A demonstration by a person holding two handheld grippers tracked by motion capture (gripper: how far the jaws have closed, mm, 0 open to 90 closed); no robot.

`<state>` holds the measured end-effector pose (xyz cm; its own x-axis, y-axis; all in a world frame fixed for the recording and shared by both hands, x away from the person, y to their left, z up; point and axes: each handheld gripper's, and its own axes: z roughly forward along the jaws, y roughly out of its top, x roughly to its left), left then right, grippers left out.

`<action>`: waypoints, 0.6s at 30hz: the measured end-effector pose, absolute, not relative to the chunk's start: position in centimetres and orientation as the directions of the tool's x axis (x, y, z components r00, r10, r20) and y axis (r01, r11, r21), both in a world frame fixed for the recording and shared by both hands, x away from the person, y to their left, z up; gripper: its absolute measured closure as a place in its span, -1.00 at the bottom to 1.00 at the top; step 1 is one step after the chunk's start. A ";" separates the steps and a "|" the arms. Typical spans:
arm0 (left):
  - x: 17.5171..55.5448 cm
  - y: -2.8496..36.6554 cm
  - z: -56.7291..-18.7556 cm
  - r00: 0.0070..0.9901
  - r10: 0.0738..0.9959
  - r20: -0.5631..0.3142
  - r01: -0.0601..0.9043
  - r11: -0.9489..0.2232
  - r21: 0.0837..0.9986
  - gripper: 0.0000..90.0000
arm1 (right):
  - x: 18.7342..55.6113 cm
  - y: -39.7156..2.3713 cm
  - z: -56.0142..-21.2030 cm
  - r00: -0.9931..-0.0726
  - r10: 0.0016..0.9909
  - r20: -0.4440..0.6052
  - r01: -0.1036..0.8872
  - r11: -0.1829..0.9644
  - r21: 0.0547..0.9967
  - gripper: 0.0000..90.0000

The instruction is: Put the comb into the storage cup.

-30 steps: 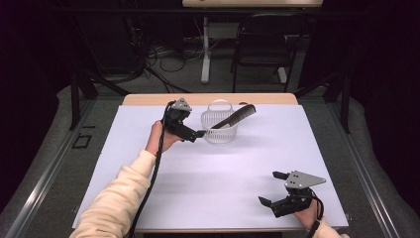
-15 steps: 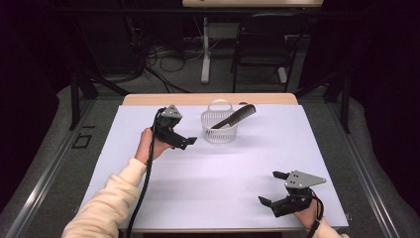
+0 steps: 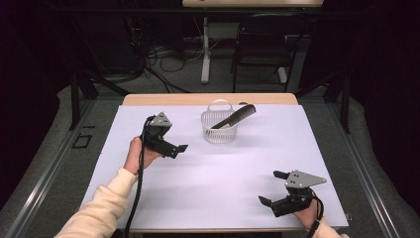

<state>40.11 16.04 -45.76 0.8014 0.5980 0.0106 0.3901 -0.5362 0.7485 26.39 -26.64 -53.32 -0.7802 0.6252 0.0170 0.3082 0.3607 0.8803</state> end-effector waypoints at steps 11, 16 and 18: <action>37.7 17.1 -46.5 0.789 0.614 0.011 0.402 -0.530 0.747 -1.00 | 26.3 -26.6 -53.3 -0.781 0.625 0.019 0.311 0.363 0.879 -1.00; 36.6 17.5 -47.1 0.785 0.619 -0.001 0.410 -0.519 0.750 -1.00 | 26.3 -26.5 -53.3 -0.781 0.624 0.015 0.308 0.364 0.879 -1.00; 36.3 17.7 -47.3 0.782 0.623 -0.005 0.414 -0.513 0.752 -1.00 | 26.3 -26.5 -53.3 -0.782 0.623 0.014 0.307 0.365 0.879 -1.00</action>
<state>36.26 17.70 -47.32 0.7818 0.6235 -0.0046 0.4138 -0.5134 0.7518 26.34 -26.53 -53.34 -0.7818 0.6234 0.0143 0.3068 0.3646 0.8791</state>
